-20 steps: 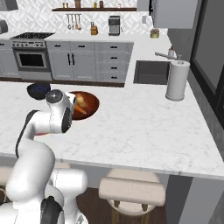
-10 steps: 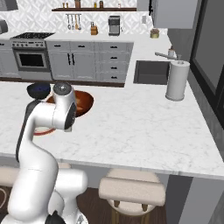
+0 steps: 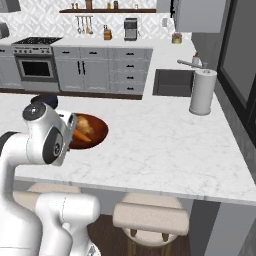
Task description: Pick the chicken drumstick and carrot from their plates and place them in the bowl. Then put the bowl in the fridge.
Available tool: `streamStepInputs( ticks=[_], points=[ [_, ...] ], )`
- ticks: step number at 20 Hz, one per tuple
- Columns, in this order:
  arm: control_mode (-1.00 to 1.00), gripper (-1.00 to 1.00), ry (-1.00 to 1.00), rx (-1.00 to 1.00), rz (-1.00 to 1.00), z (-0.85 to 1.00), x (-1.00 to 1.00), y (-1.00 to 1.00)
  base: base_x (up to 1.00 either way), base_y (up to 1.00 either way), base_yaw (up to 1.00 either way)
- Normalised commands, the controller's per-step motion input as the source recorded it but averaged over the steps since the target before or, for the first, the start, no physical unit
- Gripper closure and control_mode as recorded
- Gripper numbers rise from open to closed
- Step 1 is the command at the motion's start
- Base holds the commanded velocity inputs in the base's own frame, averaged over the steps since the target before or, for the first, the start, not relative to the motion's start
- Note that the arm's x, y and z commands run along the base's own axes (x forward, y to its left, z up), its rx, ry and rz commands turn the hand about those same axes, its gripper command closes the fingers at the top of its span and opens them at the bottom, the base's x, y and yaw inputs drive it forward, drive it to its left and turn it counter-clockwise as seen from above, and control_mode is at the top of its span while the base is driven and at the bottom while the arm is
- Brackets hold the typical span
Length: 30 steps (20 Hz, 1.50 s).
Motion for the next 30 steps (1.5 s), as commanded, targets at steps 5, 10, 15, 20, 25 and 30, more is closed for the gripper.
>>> streamStepInputs(
  ticks=[5,10,15,20,25,30],
  points=[
    [-1.0,1.0,-0.06,-0.2,0.01,-0.01,-0.07,-0.18,0.0,0.0,0.0],
    [-1.0,1.0,-0.03,-0.05,0.1,0.0,-0.19,-0.4,0.0,0.0,0.0],
    [-1.0,1.0,-0.01,0.03,0.27,0.0,-0.62,-0.04,0.0,0.0,0.0],
    [-1.0,1.0,-0.2,0.01,0.03,-0.04,-0.69,-0.06,0.0,0.0,0.0],
    [-1.0,1.0,-0.33,0.05,0.0,-0.13,-0.16,0.0,0.0,0.0,0.0],
    [-1.0,1.0,-0.32,0.06,-0.01,-0.19,0.0,0.0,0.0,0.0,0.0]
  ],
)
